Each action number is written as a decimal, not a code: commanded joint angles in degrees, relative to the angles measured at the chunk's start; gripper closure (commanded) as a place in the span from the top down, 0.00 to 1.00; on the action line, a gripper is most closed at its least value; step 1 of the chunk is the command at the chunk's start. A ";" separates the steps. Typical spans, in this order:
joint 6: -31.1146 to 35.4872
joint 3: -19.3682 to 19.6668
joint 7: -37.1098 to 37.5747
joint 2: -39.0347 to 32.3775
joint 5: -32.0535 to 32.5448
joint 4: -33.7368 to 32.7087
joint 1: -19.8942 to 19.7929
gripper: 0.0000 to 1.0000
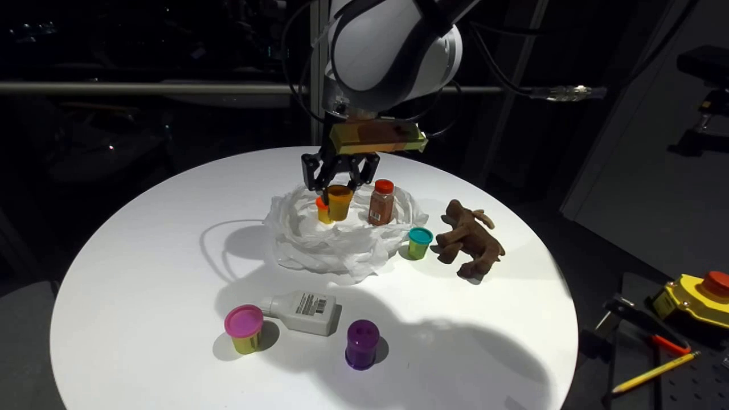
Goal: Put the objects on the table in the plastic bag
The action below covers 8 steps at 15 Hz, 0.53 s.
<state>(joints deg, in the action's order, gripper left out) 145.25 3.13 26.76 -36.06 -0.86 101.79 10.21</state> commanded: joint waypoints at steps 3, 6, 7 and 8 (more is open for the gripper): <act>-1.62 -1.25 -0.96 -5.76 -3.92 -9.17 -1.76 0.23; -1.60 -0.67 -0.37 -8.55 -4.28 -11.63 -1.36 0.23; -1.69 -0.41 -0.11 -9.73 -4.12 -12.66 -1.20 0.23; -1.42 -0.16 0.22 -10.70 -3.96 -13.41 -0.98 0.23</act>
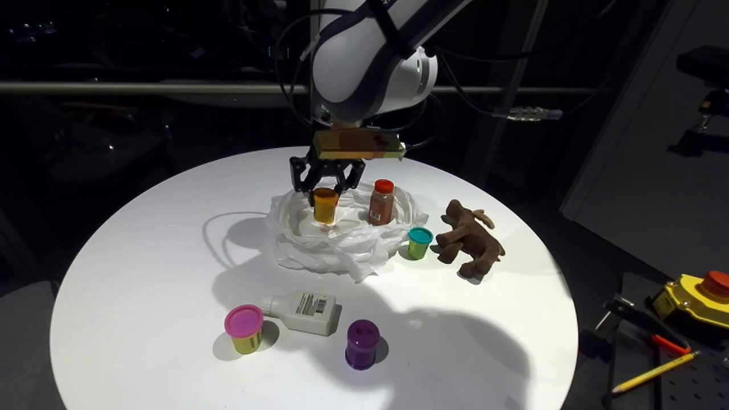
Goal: Put the objects on the table in the plastic bag
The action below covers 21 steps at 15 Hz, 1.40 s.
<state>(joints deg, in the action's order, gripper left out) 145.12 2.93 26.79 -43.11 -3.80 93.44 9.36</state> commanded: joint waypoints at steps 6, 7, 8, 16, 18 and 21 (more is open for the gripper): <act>-0.60 1.63 2.48 -9.41 -0.21 -10.37 1.40 0.23; -0.54 1.98 2.87 -10.40 -0.05 -11.42 1.65 0.23; -0.79 2.25 3.31 -11.37 0.00 -12.58 1.91 0.23; -0.70 2.66 3.76 -13.16 0.17 -14.82 3.17 0.79; -1.35 2.48 2.81 -9.89 0.47 -11.64 3.50 0.95; -0.48 1.87 1.64 -4.09 0.42 -5.89 3.76 1.00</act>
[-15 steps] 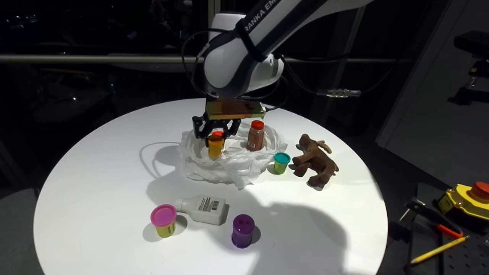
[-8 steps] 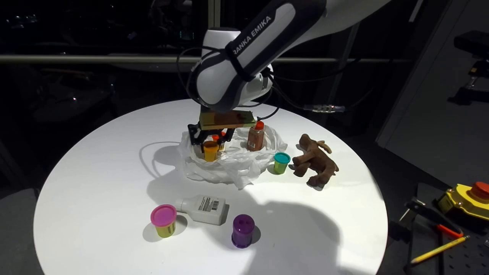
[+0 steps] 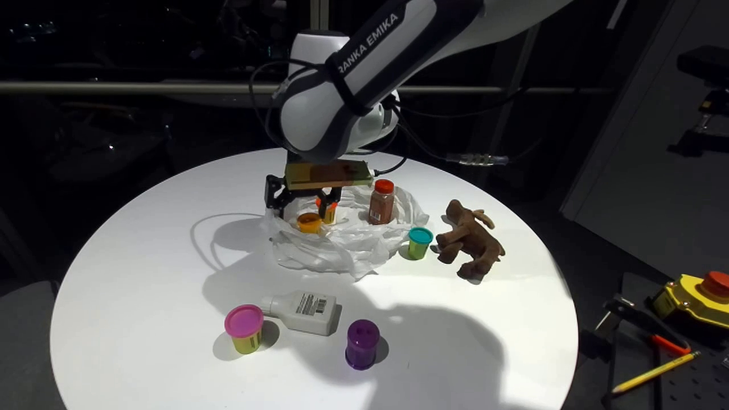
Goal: Put the objects on the table in the plastic bag
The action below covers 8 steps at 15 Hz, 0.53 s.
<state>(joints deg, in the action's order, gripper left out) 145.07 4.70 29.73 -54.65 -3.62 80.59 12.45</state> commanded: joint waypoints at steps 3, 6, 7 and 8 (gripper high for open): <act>-1.91 0.10 -2.38 14.49 0.56 14.22 0.59 1.00; -5.10 -0.43 -6.65 21.54 1.88 22.83 -0.66 1.00; -7.36 -1.14 -10.14 23.88 2.63 25.79 -1.56 1.00; -8.33 -1.02 -12.19 25.92 3.76 28.80 -1.95 1.00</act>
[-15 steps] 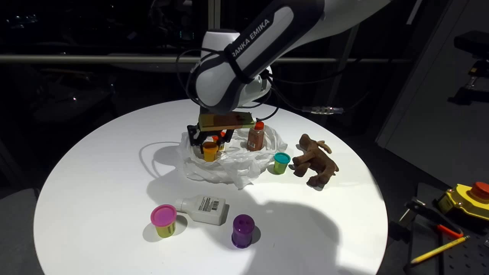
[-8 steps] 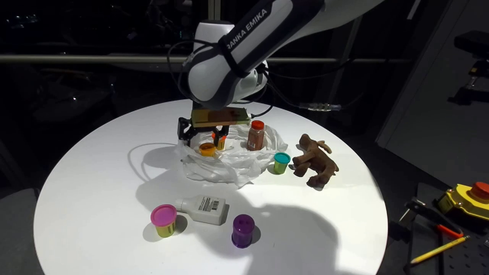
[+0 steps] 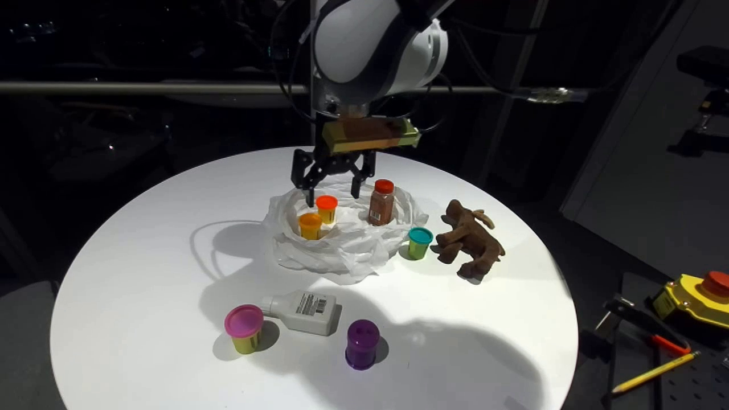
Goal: Put the objects on the table in the plastic bag
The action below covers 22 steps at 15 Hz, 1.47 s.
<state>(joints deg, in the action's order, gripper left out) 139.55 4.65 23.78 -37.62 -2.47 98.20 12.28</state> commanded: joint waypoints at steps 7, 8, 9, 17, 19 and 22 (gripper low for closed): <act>-0.18 -0.87 -18.40 19.04 16.38 31.69 -4.30 1.00; 1.33 -0.98 -19.88 19.60 17.80 33.52 -4.68 1.00; 1.91 -1.21 -21.15 19.55 18.34 34.45 -5.17 1.00; 6.17 -1.53 -24.61 16.18 16.22 33.80 -8.52 1.00; 5.81 -2.01 -25.34 15.43 14.67 32.62 -9.61 1.00; 4.30 -3.88 -27.73 13.50 10.01 30.13 -11.49 1.00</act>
<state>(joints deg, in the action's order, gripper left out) 144.96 3.40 -0.83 -21.88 11.89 131.63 3.31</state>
